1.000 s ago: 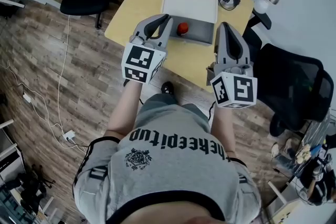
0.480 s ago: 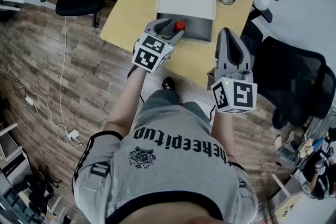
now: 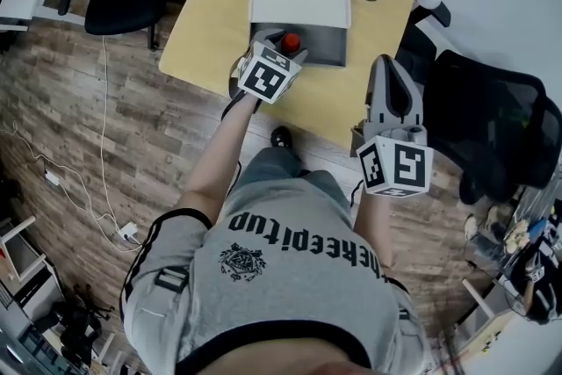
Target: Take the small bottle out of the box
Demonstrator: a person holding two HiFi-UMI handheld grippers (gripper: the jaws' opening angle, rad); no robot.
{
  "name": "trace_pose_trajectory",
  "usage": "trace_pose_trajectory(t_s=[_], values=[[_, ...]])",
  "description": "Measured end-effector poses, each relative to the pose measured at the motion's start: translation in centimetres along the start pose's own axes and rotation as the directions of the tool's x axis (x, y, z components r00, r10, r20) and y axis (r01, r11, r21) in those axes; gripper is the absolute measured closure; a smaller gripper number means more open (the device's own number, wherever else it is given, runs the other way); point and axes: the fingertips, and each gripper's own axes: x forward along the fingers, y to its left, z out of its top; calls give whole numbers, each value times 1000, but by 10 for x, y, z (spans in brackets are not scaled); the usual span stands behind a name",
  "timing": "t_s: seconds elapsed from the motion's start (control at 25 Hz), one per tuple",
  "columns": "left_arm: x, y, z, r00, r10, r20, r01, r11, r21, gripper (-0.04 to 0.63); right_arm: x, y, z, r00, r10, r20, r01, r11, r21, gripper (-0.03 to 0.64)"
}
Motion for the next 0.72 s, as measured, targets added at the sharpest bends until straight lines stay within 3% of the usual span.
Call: trace_pose_trajectory(t_s=[0.32, 0.72], values=[[25, 4, -17, 991, 11, -134, -8, 1000, 23, 373, -1, -9, -6, 999, -27, -21, 27, 1000, 1, 615], [38, 5, -32, 976, 22, -219, -10, 998, 57, 373, 0, -5, -7, 999, -31, -31, 30, 999, -12, 615]])
